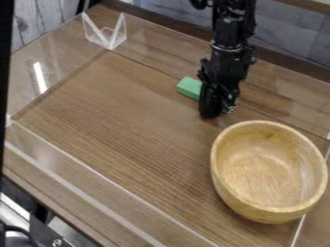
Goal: Put green object into wooden bowl
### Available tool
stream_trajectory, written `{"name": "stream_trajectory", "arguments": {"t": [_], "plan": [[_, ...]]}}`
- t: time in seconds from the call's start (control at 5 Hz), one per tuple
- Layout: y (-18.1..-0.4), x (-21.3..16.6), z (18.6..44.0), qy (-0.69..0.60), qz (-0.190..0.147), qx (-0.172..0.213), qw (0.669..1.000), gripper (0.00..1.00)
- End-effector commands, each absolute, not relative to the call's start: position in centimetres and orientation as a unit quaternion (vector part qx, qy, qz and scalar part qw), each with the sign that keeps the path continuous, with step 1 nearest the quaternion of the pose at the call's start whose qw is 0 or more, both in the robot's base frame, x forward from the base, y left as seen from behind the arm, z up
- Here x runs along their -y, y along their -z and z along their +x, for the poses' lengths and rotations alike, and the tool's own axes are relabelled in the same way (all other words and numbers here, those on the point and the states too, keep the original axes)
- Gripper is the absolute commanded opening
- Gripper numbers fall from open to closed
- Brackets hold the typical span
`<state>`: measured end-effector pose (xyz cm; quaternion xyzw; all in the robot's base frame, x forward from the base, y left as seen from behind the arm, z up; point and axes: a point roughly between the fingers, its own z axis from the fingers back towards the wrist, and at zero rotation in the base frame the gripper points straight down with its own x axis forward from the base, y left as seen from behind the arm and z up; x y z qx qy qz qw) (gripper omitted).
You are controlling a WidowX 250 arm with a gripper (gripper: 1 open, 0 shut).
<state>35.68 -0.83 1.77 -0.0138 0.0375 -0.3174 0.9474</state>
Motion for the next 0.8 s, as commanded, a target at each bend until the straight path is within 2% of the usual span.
{"name": "stream_trajectory", "arguments": {"t": [0.0,0.2,0.6], "plan": [[-3.8,2.7,38.6,0.327,0.008,0.028,0.945,0.00],[-4.0,3.3,38.6,0.325,0.013,0.037,0.945,0.00],[-6.8,2.4,40.4,0.335,0.022,0.054,0.940,0.00]]}}
